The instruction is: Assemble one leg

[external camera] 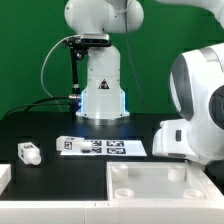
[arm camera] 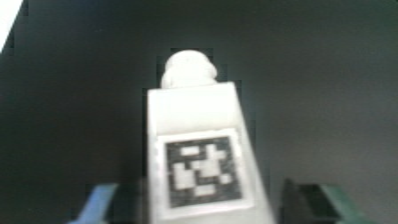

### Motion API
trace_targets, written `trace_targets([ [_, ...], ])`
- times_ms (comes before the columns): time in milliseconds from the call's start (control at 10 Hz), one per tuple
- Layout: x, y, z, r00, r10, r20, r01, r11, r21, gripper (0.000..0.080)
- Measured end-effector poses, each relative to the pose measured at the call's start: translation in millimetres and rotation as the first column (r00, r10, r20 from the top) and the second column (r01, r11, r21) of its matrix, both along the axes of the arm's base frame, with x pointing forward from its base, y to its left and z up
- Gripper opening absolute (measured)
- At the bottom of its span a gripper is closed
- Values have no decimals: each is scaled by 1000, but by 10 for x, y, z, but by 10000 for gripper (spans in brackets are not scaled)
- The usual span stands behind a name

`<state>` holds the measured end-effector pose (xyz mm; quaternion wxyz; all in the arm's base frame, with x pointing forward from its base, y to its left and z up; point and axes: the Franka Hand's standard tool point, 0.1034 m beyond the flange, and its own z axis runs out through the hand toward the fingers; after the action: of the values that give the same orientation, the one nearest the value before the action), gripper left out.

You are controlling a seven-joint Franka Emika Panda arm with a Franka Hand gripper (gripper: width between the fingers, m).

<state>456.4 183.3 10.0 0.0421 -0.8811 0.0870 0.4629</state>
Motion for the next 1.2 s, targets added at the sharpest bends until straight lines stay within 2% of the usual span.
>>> trace_targets([
  [100, 13, -8, 15, 1000, -1, 3, 1, 1000, 1, 284],
  [200, 52, -80, 163, 1000, 10, 4, -10, 1000, 26, 284],
  [400, 161, -293, 640, 998, 37, 43, -40, 997, 73, 284],
  [500, 213, -333, 821, 999, 21, 46, -24, 998, 61, 284],
  [600, 281, -301, 896, 999, 21, 50, -24, 998, 57, 284],
  [700, 384, -266, 803, 992, 12, 125, -20, 998, 58, 284],
  [800, 435, -250, 809, 977, -2, 211, -9, 999, 49, 284],
  [900, 389, -268, 849, 969, -6, 247, -5, 999, 43, 284],
  [1000, 477, -368, 814, 948, 28, 318, -57, 995, 82, 284],
  [1100, 626, -545, 1004, 932, 44, 360, -89, 990, 111, 284],
  [1200, 879, -706, 1245, 887, 94, 451, -160, 981, 110, 284],
])
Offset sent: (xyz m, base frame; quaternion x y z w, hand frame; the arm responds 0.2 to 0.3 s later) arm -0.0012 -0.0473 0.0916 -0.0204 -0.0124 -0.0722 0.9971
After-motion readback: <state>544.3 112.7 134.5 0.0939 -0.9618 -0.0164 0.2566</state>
